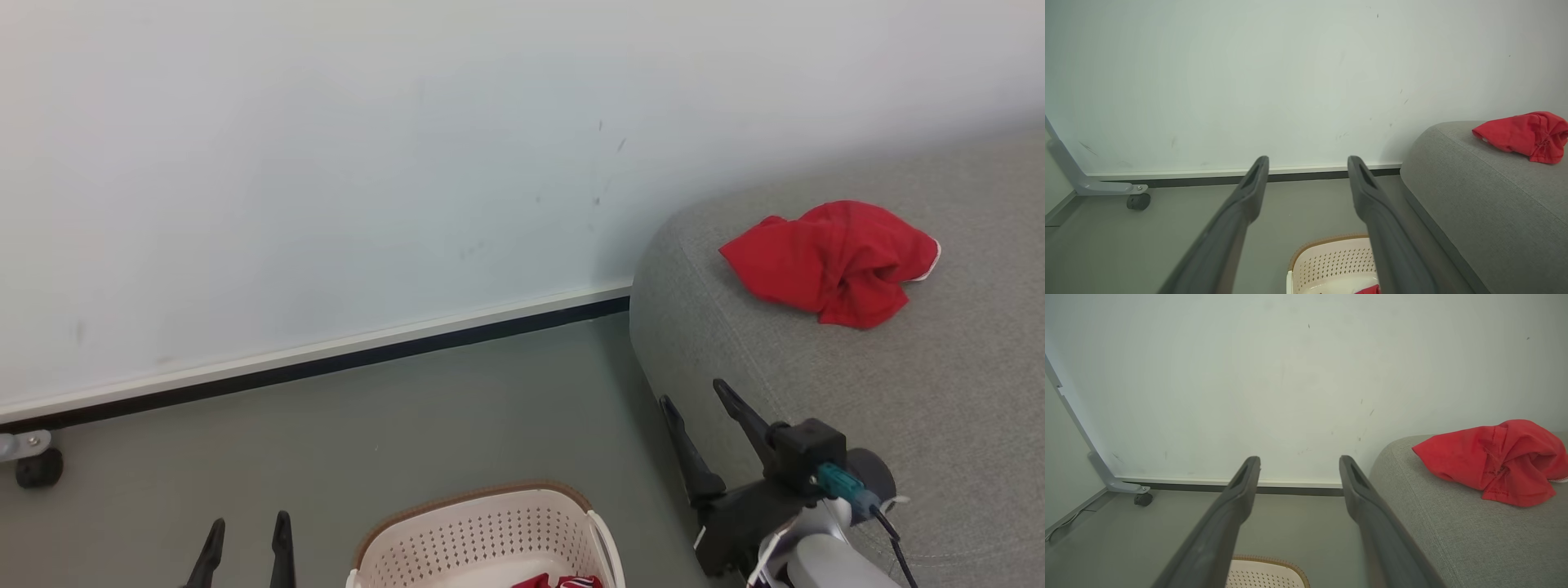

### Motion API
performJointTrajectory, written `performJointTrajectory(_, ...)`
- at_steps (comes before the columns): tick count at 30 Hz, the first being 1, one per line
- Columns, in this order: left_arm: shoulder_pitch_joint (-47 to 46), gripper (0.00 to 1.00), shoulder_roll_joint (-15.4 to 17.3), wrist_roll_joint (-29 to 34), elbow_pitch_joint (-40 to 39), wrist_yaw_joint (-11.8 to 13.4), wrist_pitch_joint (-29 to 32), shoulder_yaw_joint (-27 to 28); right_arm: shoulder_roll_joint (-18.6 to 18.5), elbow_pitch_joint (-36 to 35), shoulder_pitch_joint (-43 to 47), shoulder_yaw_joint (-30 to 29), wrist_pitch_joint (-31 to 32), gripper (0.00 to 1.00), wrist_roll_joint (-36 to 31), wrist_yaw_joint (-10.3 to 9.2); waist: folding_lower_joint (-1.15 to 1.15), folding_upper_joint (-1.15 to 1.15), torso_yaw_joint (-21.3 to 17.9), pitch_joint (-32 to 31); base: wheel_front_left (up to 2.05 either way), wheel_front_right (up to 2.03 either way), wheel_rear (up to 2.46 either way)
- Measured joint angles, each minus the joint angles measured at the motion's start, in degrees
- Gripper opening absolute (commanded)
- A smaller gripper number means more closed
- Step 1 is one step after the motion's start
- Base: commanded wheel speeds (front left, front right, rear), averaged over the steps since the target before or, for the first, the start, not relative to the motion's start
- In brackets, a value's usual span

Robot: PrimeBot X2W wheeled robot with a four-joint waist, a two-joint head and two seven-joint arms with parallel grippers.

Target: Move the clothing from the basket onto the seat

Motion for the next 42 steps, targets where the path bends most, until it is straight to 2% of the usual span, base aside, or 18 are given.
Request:
performJointTrajectory(7,3.81,1.00,-0.48,0.01,-3.71,0.81,-0.46,0.98,-2.14,-8.01,6.85,-1.65,0.00,1.00,-1.14,-2.07,0.01,0.01,-0.31,-1.07,0.00,0.00,0.00)
performJointTrajectory(17,6.18,1.00,0.37,0.64,-6.66,1.35,-0.56,2.75,-3.46,-15.32,13.07,-5.14,0.00,1.00,-1.65,-3.59,0.01,0.01,0.02,-0.73,0.00,0.00,0.00)
performJointTrajectory(28,6.21,1.00,0.35,0.65,-8.66,1.76,-0.74,3.63,-3.56,-19.71,14.38,-7.50,0.00,1.00,-2.97,-4.09,0.01,0.01,-0.13,0.08,0.00,0.00,0.00)
performJointTrajectory(42,6.21,1.00,0.24,1.05,-10.07,1.83,-1.01,4.12,-3.46,-22.05,15.60,-9.64,0.00,1.00,-4.65,-4.10,0.02,0.01,0.50,1.23,0.00,0.00,0.00)
